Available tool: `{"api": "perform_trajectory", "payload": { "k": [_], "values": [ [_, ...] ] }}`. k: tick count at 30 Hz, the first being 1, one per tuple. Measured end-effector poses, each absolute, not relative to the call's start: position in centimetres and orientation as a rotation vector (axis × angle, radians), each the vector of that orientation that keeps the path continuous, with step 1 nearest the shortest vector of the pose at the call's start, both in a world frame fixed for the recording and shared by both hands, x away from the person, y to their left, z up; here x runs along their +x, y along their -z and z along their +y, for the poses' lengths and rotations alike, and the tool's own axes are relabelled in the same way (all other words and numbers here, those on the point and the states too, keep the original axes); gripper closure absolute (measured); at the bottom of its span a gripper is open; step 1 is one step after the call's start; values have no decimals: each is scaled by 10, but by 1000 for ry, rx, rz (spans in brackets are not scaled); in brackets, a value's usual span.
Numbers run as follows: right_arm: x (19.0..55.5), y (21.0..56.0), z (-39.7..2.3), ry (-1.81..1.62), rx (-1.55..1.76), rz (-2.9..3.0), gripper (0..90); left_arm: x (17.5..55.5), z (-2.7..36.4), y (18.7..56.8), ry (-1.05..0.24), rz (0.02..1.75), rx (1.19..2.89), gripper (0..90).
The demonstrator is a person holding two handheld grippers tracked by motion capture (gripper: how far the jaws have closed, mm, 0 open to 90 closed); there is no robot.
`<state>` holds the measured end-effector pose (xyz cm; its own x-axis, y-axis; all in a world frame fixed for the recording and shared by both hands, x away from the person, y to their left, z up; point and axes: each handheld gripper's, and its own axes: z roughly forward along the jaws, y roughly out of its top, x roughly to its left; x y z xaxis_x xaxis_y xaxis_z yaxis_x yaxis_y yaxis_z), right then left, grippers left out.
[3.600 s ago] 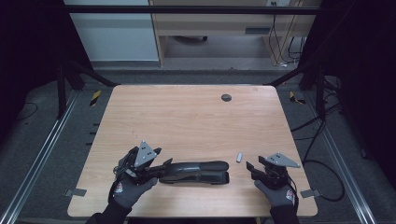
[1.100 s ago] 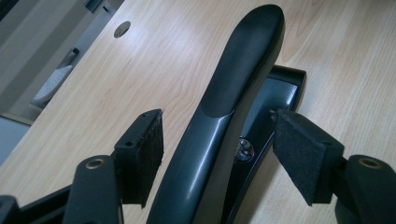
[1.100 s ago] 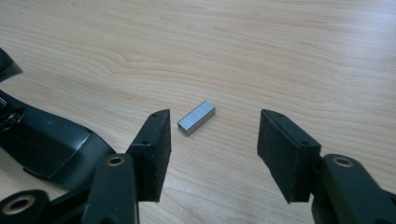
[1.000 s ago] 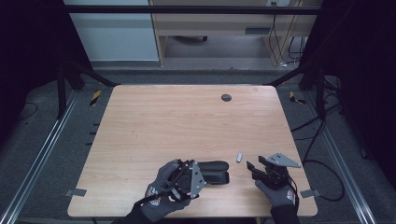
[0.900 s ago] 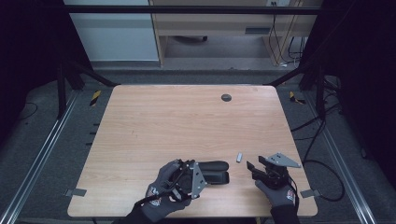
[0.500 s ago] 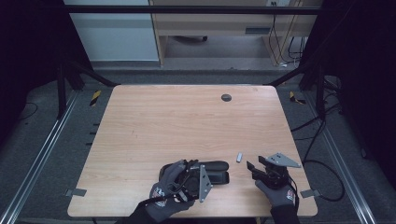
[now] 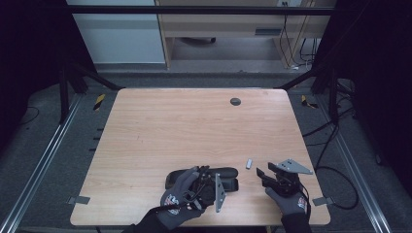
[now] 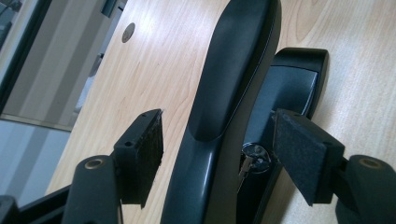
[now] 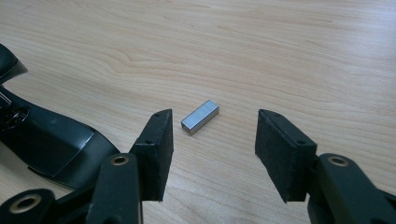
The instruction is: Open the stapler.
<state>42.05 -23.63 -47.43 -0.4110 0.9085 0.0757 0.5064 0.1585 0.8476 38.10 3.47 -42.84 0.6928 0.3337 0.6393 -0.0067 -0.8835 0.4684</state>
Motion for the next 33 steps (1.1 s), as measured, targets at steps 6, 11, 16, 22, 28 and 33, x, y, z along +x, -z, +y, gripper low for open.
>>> {"api": "perform_trajectory", "payload": {
  "k": [6,11,16,22,28,33],
  "values": [
    [420,474,-236,-1172,1341,1987,476,382,31,431,-1082,230,2484,338],
    [420,474,-236,-1173,1340,1988,481,382,26,434,-1134,197,2505,342],
    [420,474,-235,-1175,1336,1993,493,383,22,436,-1181,183,2504,349],
    [420,474,-234,-1176,1335,1996,505,384,16,442,-1230,158,2513,357],
    [420,474,-234,-1179,1333,2002,517,385,13,446,-1276,155,2509,378],
    [420,474,-234,-1182,1331,2007,527,386,11,449,-1295,148,2510,407]
  ]
}}
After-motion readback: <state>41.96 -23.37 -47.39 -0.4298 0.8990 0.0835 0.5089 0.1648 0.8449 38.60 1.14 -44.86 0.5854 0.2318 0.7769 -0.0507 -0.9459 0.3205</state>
